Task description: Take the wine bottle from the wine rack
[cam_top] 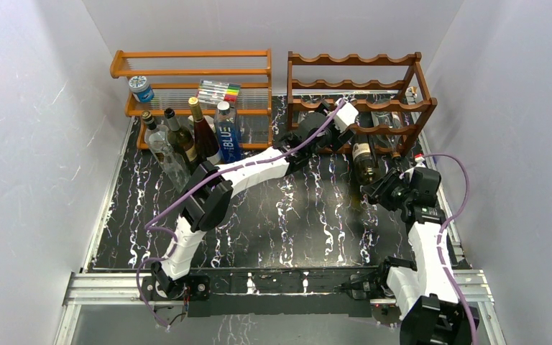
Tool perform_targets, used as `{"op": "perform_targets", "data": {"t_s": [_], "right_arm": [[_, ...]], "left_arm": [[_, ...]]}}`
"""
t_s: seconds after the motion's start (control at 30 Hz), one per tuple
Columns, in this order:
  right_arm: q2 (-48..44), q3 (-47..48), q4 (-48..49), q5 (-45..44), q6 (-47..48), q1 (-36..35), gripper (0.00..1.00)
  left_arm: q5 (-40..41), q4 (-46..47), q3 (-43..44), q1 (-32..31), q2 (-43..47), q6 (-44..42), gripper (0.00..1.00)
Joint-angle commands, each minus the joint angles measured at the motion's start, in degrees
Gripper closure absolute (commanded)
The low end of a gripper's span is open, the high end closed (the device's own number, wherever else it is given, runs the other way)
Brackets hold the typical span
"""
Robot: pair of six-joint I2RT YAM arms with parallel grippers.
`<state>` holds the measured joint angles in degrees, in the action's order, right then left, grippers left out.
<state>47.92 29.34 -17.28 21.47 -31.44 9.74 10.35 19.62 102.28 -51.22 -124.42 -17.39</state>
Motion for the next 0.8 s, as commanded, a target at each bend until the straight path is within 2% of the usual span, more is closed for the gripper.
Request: {"op": "perform_targets", "data": {"t_s": [0.0,0.3,0.6,0.67,0.77], "right_arm": [[-4.3,5.6,-5.6,3.0,1.3,-0.1,1.0],[-8.5,11.9,-19.2,2.7,4.2,-0.1,1.0],[-9.1,15.8,-27.1,2.8,4.8,-0.8,1.0],[-8.6,16.7,-27.5,4.3,5.3,-1.0,1.0],[-6.1,19.6,-29.2,5.9,7.5,-2.0,1.0]], "left_arm": [[-0.9,1.1,1.0,0.5,2.5,0.3,0.27],[-2.9,1.4,-1.7,0.5,5.4,1.1,0.27],[-5.1,-0.6,-2.2,0.4,7.6,2.7,0.27],[-7.8,-2.4,-2.6,0.5,9.8,4.6,0.24],[-15.6,-5.6,-5.7,0.4,14.9,6.9,0.15]]}}
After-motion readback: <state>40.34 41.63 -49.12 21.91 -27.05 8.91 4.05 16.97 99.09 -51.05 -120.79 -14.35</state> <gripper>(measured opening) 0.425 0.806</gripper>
